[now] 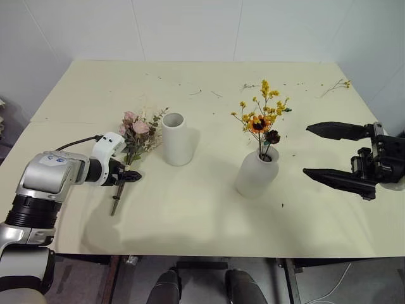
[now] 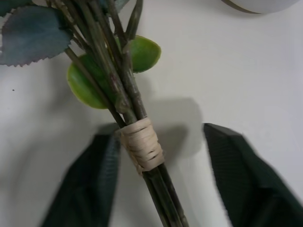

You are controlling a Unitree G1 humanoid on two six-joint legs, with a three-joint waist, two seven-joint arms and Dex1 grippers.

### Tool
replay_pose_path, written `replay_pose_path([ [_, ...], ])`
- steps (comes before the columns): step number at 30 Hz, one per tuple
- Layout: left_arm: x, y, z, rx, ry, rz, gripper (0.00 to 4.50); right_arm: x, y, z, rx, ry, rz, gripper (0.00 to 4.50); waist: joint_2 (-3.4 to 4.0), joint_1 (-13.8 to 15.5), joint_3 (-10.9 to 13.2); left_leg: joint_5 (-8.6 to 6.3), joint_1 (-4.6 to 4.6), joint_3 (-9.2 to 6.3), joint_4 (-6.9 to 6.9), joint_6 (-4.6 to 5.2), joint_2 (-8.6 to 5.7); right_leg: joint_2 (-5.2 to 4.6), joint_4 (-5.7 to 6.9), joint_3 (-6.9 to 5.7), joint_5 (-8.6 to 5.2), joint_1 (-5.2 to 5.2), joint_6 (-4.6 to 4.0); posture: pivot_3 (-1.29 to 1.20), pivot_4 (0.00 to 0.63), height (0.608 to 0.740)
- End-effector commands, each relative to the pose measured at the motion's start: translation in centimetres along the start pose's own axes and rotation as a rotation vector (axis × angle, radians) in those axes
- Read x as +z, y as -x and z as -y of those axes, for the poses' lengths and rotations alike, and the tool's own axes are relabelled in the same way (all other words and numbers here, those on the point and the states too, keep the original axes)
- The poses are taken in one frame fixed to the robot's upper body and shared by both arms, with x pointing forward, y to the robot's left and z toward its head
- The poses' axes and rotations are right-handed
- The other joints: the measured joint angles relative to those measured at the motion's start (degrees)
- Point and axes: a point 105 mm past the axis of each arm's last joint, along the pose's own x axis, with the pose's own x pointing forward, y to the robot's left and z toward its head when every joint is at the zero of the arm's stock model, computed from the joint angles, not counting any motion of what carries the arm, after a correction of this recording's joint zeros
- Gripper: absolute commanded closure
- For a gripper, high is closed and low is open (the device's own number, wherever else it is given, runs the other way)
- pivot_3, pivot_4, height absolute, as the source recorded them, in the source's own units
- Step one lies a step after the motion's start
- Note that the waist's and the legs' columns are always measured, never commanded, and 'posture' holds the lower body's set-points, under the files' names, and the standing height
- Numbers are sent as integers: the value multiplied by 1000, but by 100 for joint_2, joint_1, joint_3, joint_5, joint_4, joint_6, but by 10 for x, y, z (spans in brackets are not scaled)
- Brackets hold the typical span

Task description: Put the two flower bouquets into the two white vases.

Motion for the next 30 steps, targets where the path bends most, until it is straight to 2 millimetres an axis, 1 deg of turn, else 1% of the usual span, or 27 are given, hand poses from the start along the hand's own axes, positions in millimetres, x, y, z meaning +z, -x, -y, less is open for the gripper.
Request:
replay_pose_path([
  [1, -3, 1, -4, 17, -9, -11, 3045, 5, -1, -4, 20, 39, 14, 0, 0, 0, 0, 0, 0, 0, 0, 0, 0, 0, -1, 0, 0, 0, 0, 0, 150, 740],
  [5, 7, 4, -16, 75, 1, 60, 4253, 0, 1, -6, 29, 41, 3, 0, 0, 1, 0, 0, 0, 0, 0, 0, 0, 0, -1, 0, 0, 0, 0, 0, 150, 740],
  [6, 9, 5, -20, 92, 14, 80, 4449, -2, 1, -6, 29, 40, 0, 0, 0, 2, 0, 0, 0, 0, 0, 0, 0, 0, -1, 0, 0, 0, 0, 0, 150, 740],
  [7, 14, 7, -24, 117, 29, 115, 4452, -4, 1, -5, 28, 38, -3, 0, 0, 1, 0, 0, 0, 0, 1, 0, 0, 0, 1, 0, 0, 0, 0, 0, 150, 740],
  [8, 24, 10, -27, 131, 33, 181, 4452, -7, 1, -4, 23, 35, -8, 0, 0, 2, 0, 0, 0, 0, 3, 0, 0, 0, 3, 0, 0, 0, 1, 0, 150, 740],
  [9, 36, 14, -27, 125, 6, 265, 4452, -10, 2, -3, 19, 31, -12, 0, -1, 3, 0, 0, 0, 0, 6, 0, 0, 0, 5, 0, 1, 0, 1, 0, 150, 740],
  [11, 64, 26, -27, 118, 16, 466, 4452, -14, 3, 0, 5, 22, -15, 0, -4, 6, -2, 0, -1, -1, 10, 0, 0, 0, 6, -1, 3, 0, 3, 0, 150, 740],
  [13, 85, 39, -21, 93, -23, 640, 4452, -16, 4, 3, -9, 19, -12, 0, -8, 9, -4, 1, -4, -1, 14, -1, 0, -1, 4, -1, 5, 0, 4, 0, 150, 740],
  [14, 94, 49, -23, 100, -25, 736, 4452, -17, 4, 4, -17, 17, -8, 0, -8, 10, -4, 1, -5, 0, 14, -1, 0, -1, 1, -2, 6, 0, 6, 0, 150, 740],
  [16, 102, 63, -29, 151, -29, 844, 4452, -20, 2, 6, -24, 12, -3, 0, -9, 0, -4, 1, -6, 0, 13, -2, -1, -4, -1, -2, 6, 0, 6, 0, 150, 740],
  [19, 127, 89, -12, 58, -79, 1112, 4452, -22, 1, 10, -40, 8, 1, 0, -9, -5, -4, 0, -4, 2, 11, -4, -1, -3, -3, -1, 6, 0, 7, 0, 150, 740],
  [21, 136, 96, -3, 11, -82, 1199, 4452, -22, 1, 12, -48, 7, 3, 0, -9, 10, -4, 0, -5, 2, 15, -4, -1, -3, -1, -2, 6, 0, 7, 0, 150, 740],
  [22, 142, 100, 3, -40, -75, 1251, 4452, -23, 1, 13, -51, 7, 3, 0, -9, 13, -5, 0, -6, 2, 19, -4, -1, -3, 0, -2, 7, 0, 8, 0, 150, 740],
  [24, 156, 109, 23, -187, -89, 1349, 4452, -24, -2, 16, -61, 5, 9, 0, -10, 25, -5, 0, -8, 1, 25, -4, -3, -4, 1, -2, 10, 2, 14, 0, 150, 740],
  [27, 169, 111, 44, -348, -106, 1423, 4452, -25, -6, 17, -72, 3, 17, 0, -13, 53, -6, 0, -13, 1, 41, -4, -5, -3, -1, -2, 15, 7, 21, 0, 150, 740],
  [30, 175, 106, 54, -440, -100, 1456, 4452, -26, -8, 17, -78, 2, 23, 0, -13, 67, -6, 0, -12, 1, 46, -3, -6, -3, 0, -2, 16, 9, 22, 0, 150, 740],
])
